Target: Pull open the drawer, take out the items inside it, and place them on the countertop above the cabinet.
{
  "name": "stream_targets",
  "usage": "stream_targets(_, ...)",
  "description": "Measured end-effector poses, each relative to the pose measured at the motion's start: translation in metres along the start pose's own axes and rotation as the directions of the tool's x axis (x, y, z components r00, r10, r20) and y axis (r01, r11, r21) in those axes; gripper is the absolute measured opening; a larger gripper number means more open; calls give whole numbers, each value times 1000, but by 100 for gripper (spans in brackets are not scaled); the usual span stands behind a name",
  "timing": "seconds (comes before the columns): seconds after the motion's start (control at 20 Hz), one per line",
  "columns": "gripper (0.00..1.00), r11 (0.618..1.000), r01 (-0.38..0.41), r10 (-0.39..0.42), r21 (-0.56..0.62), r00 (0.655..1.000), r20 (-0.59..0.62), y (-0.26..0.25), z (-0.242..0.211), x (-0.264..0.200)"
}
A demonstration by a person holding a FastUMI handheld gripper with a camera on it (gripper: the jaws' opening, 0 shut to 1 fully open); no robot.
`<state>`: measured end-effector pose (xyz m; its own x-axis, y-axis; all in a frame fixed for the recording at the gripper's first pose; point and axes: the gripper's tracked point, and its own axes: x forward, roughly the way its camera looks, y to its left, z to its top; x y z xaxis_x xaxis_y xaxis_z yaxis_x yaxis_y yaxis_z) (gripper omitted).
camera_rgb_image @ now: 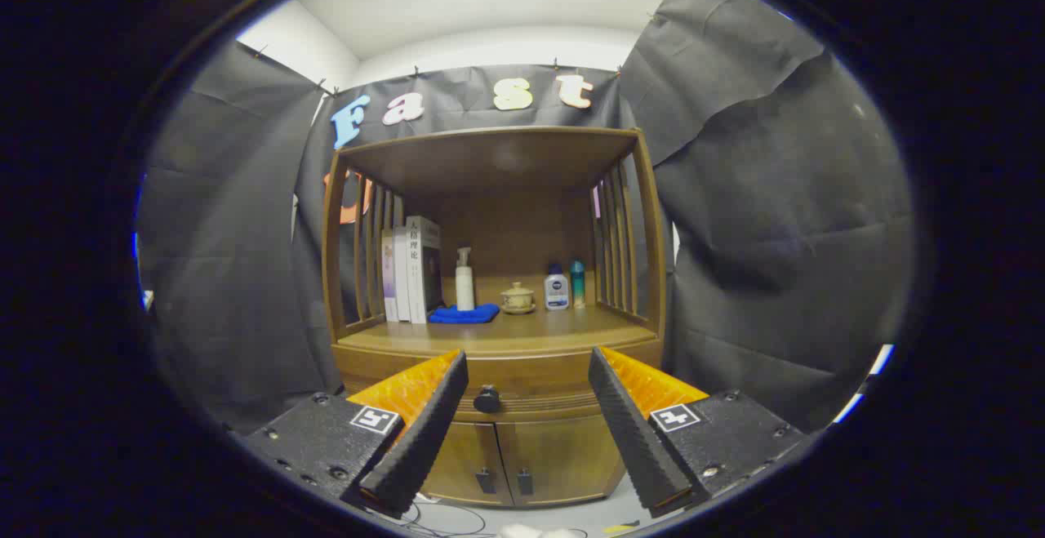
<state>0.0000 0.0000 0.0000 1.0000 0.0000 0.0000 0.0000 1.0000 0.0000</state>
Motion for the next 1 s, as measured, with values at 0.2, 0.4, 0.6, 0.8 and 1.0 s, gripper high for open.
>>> stream_targets(0.2, 97, 1000, -5, 5, -16, 1000, -9, 5, -1, -1)
stream_targets(0.4, 97, 1000, -18, 17, -22, 999, -34, 9, -9, 0)
stream_targets(0.6, 97, 999, -22, 21, -27, 999, -42, 11, -11, 0)
stream_targets(0.8, 97, 999, -25, 24, -20, 999, -32, 12, -6, -2)
stream_targets(1.0, 97, 999, -31, 30, -25, 999, -36, 16, -12, 8)
